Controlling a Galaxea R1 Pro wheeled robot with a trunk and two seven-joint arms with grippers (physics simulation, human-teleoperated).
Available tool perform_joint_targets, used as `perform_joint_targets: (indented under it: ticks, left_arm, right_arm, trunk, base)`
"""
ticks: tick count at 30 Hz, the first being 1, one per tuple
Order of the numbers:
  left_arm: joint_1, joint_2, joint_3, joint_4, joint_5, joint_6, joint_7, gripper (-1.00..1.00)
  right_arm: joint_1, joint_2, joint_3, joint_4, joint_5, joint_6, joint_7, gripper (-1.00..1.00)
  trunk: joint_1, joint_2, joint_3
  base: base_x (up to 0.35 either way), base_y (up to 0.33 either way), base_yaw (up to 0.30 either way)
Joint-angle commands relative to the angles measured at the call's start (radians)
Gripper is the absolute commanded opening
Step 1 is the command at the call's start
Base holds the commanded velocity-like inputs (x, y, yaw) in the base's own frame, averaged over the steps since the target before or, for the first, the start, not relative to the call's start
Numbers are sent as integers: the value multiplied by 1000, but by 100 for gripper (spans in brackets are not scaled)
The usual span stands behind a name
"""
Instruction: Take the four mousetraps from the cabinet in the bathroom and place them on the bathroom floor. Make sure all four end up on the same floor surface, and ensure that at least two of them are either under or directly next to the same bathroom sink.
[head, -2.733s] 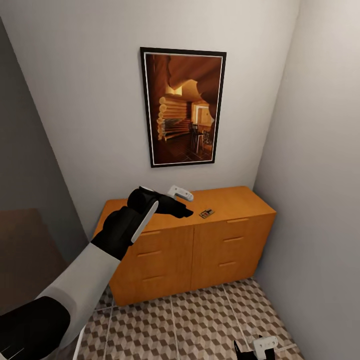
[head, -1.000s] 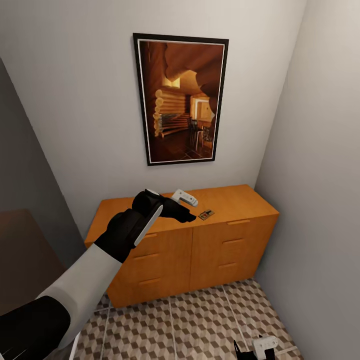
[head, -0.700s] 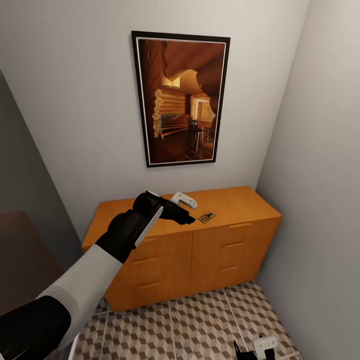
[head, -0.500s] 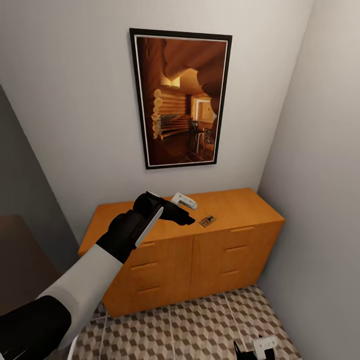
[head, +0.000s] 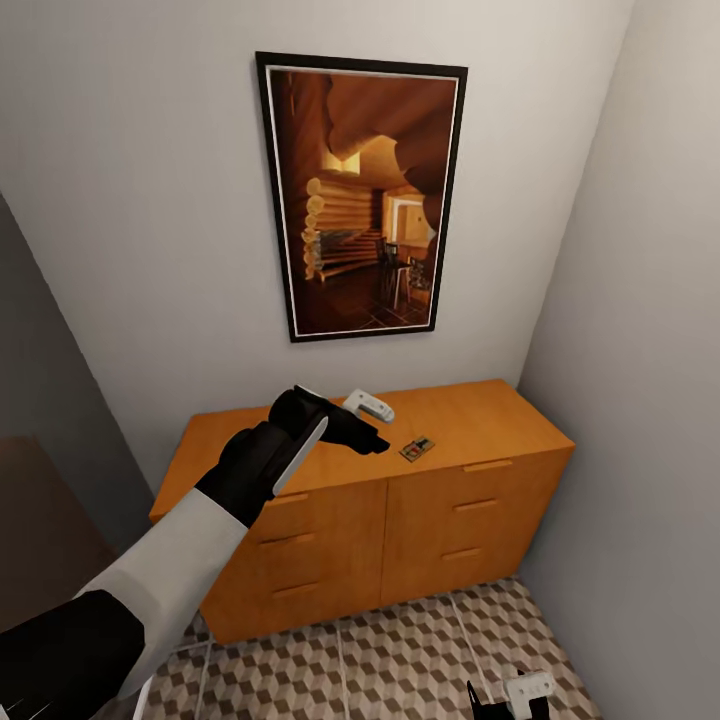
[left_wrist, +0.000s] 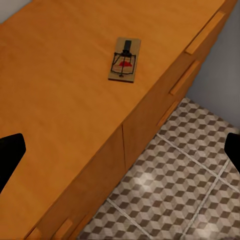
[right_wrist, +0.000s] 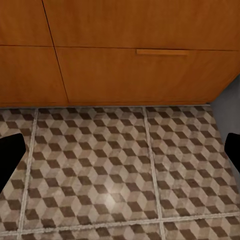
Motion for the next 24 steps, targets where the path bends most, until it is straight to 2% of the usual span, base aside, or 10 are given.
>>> perform_joint_targets:
  ticks: [1, 12, 24]
  left_arm:
    - [-1, 0, -2, 1, 9, 6, 5, 100]
    - [-1, 0, -42, 5, 9, 5, 5, 100]
    - [-1, 1, -46, 7, 10, 5, 5, 100]
  right_arm:
    - [-1, 0, 9, 0, -10, -3, -1, 100]
    - [-1, 0, 10, 0, -10, -3, -1, 100]
    - [-1, 0, 9, 0, -10, -2, -1, 100]
  trunk:
    - [1, -2, -2]
    - [1, -2, -1]
    - [1, -2, 9]
  base:
    - [8, 0, 0]
    - [3, 0, -13]
    - [0, 0, -144]
